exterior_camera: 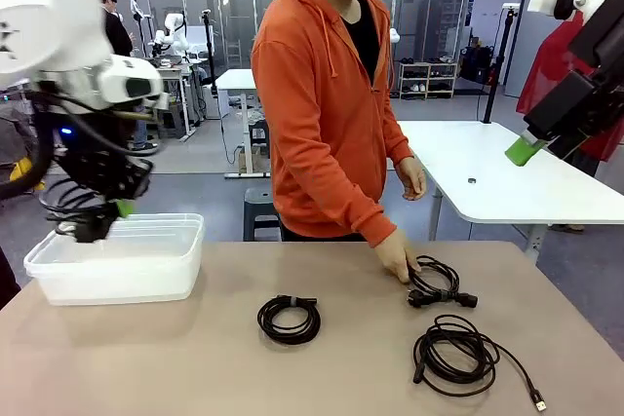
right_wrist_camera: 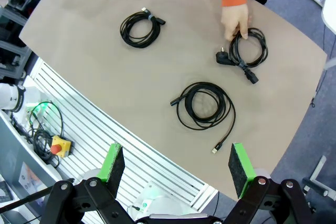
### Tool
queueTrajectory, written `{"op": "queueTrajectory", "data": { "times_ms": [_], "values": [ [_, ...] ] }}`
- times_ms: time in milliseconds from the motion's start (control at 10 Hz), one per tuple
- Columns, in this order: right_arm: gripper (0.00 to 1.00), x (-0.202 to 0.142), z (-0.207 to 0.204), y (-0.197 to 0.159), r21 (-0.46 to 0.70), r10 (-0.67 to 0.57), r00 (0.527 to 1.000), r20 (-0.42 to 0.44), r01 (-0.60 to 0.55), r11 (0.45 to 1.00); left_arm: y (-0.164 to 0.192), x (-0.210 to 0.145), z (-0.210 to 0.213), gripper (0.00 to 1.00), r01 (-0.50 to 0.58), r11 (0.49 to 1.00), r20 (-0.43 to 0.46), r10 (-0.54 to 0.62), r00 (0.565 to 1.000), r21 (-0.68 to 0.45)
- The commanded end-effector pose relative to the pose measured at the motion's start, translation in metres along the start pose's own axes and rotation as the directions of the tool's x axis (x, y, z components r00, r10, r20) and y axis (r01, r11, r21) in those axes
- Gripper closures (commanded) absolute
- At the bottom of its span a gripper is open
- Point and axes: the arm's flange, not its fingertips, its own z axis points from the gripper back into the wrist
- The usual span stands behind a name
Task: Organize and store the cables.
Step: Place the Power Cable into the Organizing box.
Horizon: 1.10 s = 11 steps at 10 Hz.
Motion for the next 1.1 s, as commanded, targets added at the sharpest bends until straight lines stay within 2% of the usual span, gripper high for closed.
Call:
{"op": "queueTrajectory", "data": {
  "times_ms": [0,200,300,800,900,1000],
  "values": [
    [0.00,0.001,-0.001,0.000,0.007,0.004,1.000,0.012,-0.004,1.000,0.023,-0.004,-0.014,0.80,0.030,0.998,0.023,-0.029,0.999,-0.051],
    [0.00,0.001,-0.001,0.000,0.007,0.004,1.000,0.012,-0.004,1.000,0.033,-0.005,-0.007,0.80,0.035,0.995,0.046,-0.030,0.998,-0.096],
    [0.00,0.001,-0.001,0.000,0.007,0.004,1.000,0.012,-0.004,1.000,0.035,-0.001,-0.010,0.80,0.023,0.999,0.011,-0.023,1.000,-0.030],
    [0.00,0.001,-0.001,0.000,0.007,0.004,1.000,0.012,-0.004,1.000,0.033,-0.001,-0.012,0.80,0.028,0.999,0.012,-0.028,1.000,-0.046],
    [0.00,0.001,-0.001,0.000,0.007,0.004,1.000,0.012,-0.004,1.000,0.049,0.012,-0.010,0.80,0.058,0.995,-0.053,-0.062,0.997,-0.077],
    [0.00,0.001,-0.001,0.000,0.007,0.004,1.000,0.012,-0.004,1.000,0.067,0.026,-0.012,0.80,0.037,0.997,-0.063,-0.042,0.997,-0.074]
  ]
}}
